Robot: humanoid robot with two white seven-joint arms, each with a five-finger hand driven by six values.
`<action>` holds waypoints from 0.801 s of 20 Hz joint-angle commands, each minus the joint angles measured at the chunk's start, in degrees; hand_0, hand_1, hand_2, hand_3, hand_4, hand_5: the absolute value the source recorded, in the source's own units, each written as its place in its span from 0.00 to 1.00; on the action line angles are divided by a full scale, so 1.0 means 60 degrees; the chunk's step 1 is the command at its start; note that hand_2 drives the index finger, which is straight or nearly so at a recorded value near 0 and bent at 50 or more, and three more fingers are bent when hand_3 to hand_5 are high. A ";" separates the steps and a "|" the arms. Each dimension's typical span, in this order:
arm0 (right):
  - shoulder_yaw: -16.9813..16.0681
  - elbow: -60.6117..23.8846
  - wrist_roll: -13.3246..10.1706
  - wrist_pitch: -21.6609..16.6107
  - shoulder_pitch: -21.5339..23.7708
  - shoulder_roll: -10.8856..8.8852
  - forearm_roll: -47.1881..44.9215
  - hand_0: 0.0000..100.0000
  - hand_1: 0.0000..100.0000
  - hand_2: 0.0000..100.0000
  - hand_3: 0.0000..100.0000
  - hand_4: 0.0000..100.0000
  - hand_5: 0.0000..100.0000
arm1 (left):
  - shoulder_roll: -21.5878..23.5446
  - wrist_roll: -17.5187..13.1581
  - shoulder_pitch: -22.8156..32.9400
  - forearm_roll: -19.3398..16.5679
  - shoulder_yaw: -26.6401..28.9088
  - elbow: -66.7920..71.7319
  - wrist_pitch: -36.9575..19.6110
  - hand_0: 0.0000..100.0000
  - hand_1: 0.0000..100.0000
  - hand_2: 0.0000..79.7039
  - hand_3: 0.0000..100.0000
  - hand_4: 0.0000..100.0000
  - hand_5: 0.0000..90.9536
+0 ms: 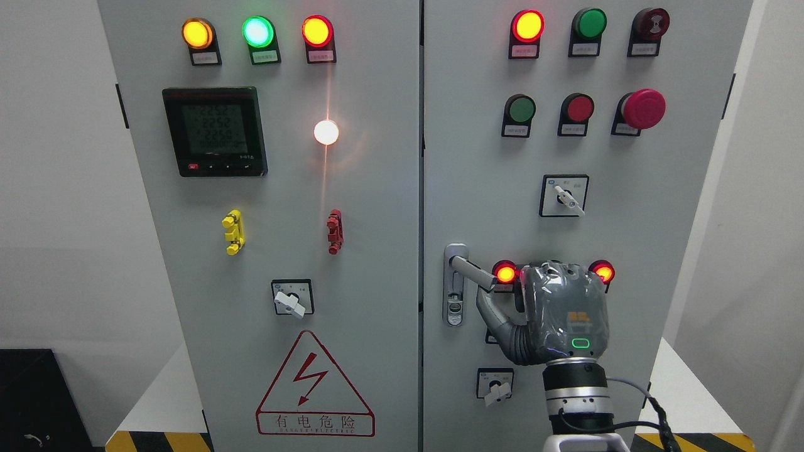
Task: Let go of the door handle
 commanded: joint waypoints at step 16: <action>-0.0022 -0.0081 -0.0028 -0.0004 -0.0015 0.0000 -0.0003 0.49 0.21 0.91 1.00 0.94 0.98 | 0.0000 -0.0008 0.0176 -0.0003 0.0000 -0.0006 0.0004 0.12 0.56 0.00 0.00 0.00 0.00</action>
